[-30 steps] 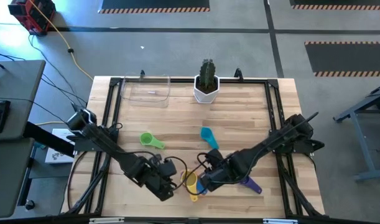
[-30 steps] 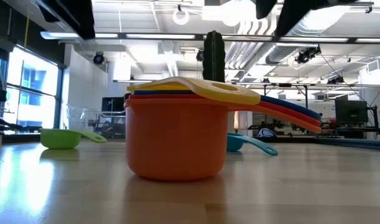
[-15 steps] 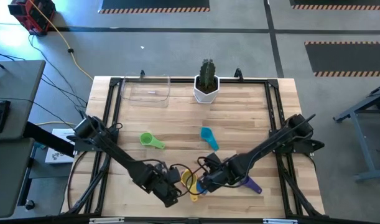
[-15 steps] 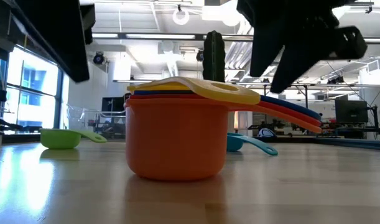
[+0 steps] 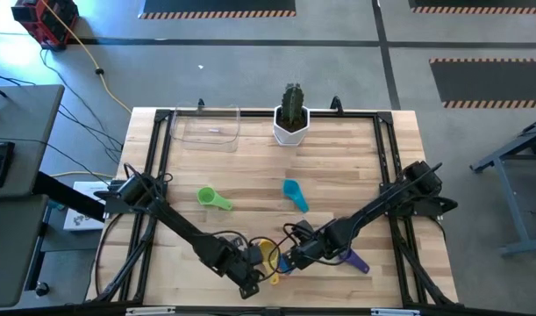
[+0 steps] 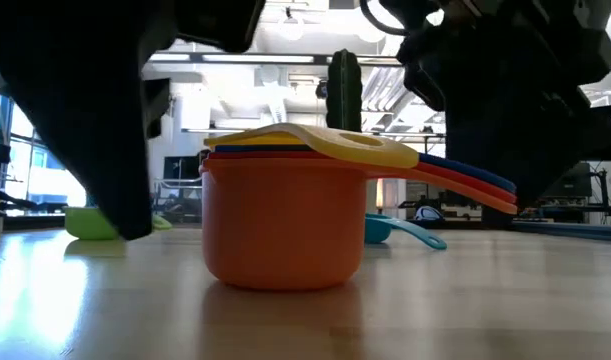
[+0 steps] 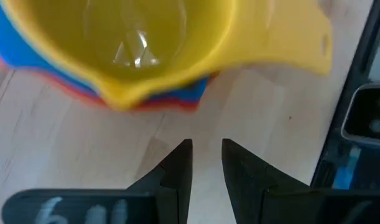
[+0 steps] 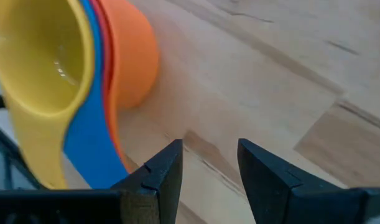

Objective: Nest measuring cups in basket
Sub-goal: Stack the yellow measuring cup on the dark blue measuring cup, then stack the green measuring cup on the yellow measuring cup

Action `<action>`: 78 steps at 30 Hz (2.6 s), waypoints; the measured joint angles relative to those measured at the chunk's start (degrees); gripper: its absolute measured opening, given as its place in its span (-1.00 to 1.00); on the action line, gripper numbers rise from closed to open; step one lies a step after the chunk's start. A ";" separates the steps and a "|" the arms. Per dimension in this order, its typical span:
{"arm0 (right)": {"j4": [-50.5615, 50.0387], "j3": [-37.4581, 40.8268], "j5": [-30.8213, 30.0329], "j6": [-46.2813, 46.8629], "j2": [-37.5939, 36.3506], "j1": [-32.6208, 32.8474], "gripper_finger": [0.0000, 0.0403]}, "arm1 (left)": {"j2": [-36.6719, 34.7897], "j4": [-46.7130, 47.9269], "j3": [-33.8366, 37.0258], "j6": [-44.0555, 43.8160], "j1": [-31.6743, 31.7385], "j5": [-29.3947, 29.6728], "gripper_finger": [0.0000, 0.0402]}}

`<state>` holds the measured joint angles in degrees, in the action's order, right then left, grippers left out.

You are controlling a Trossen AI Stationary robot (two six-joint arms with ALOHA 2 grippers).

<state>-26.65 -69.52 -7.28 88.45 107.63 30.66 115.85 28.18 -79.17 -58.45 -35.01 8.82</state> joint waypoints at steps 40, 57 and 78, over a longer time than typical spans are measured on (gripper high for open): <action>14.17 0.15 1.38 7.73 2.51 -1.80 -0.28 | 0.14 -2.35 0.01 6.88 7.28 -6.26 -0.61; 9.31 0.04 1.46 14.10 2.45 0.64 -0.28 | -6.78 6.97 -0.01 12.27 6.95 -5.18 -0.61; -19.13 -9.87 -1.49 23.57 0.18 3.26 -0.28 | -22.69 32.07 0.06 20.32 7.34 6.15 -0.61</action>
<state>-45.78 -79.39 -8.77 112.02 107.81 33.93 93.16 60.25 -79.11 -38.13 -27.67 14.98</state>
